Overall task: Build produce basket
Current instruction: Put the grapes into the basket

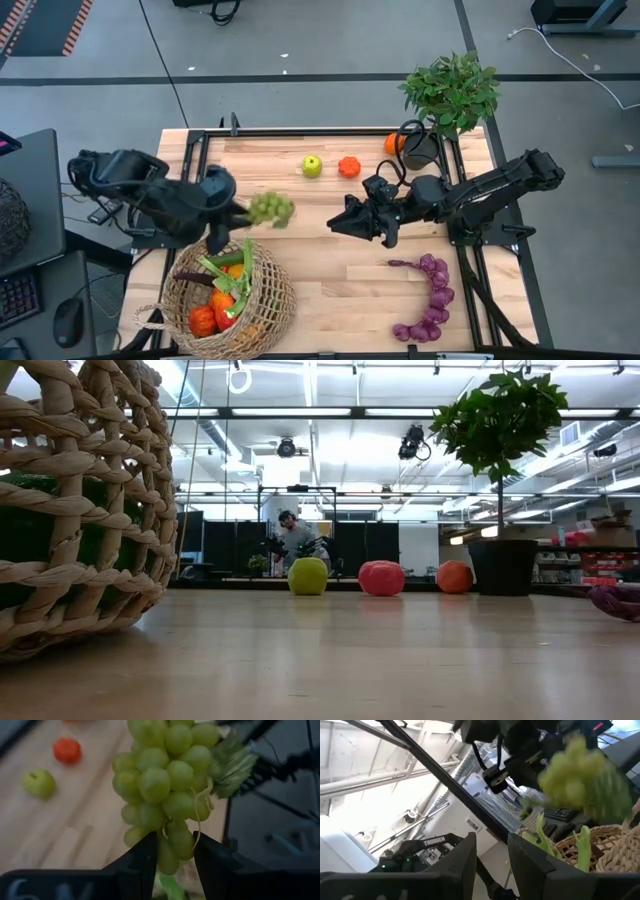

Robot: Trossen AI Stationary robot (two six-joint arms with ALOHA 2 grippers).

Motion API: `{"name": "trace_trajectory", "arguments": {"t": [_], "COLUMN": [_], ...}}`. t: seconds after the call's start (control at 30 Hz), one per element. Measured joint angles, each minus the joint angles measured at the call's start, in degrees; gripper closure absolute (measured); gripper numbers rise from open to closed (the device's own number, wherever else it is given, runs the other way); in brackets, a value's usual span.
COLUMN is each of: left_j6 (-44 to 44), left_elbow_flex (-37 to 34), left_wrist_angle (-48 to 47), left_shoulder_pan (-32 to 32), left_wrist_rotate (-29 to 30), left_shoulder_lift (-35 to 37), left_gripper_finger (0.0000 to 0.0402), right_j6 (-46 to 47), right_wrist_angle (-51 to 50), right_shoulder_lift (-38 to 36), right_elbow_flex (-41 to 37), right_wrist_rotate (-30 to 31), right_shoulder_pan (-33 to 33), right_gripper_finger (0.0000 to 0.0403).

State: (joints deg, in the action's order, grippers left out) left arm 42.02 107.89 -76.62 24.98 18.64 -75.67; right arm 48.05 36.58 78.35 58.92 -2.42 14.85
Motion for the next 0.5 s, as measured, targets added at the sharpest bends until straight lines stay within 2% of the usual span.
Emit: {"name": "trace_trajectory", "arguments": {"t": [0.2,0.4,0.5], "left_j6": [6.59,19.47,23.90], "left_elbow_flex": [-0.01,-0.01,-0.01], "left_wrist_angle": [-4.58,-12.51,-13.34], "left_shoulder_pan": [7.11,13.02,16.87], "left_wrist_rotate": [-2.13,-1.93,-2.10], "left_shoulder_lift": [-0.07,-0.01,0.05], "left_gripper_finger": [0.0274,0.0274,0.0274], "right_j6": [-0.12,-0.51,-0.63], "right_wrist_angle": [-0.38,-0.69,-1.11], "right_shoulder_lift": [0.00,0.00,0.00], "right_elbow_flex": [0.00,0.00,0.00], "right_wrist_rotate": [-0.28,-0.59,-0.85], "right_shoulder_pan": [-0.01,-0.04,-0.04], "right_gripper_finger": [0.0284,0.0284,0.0284]}}
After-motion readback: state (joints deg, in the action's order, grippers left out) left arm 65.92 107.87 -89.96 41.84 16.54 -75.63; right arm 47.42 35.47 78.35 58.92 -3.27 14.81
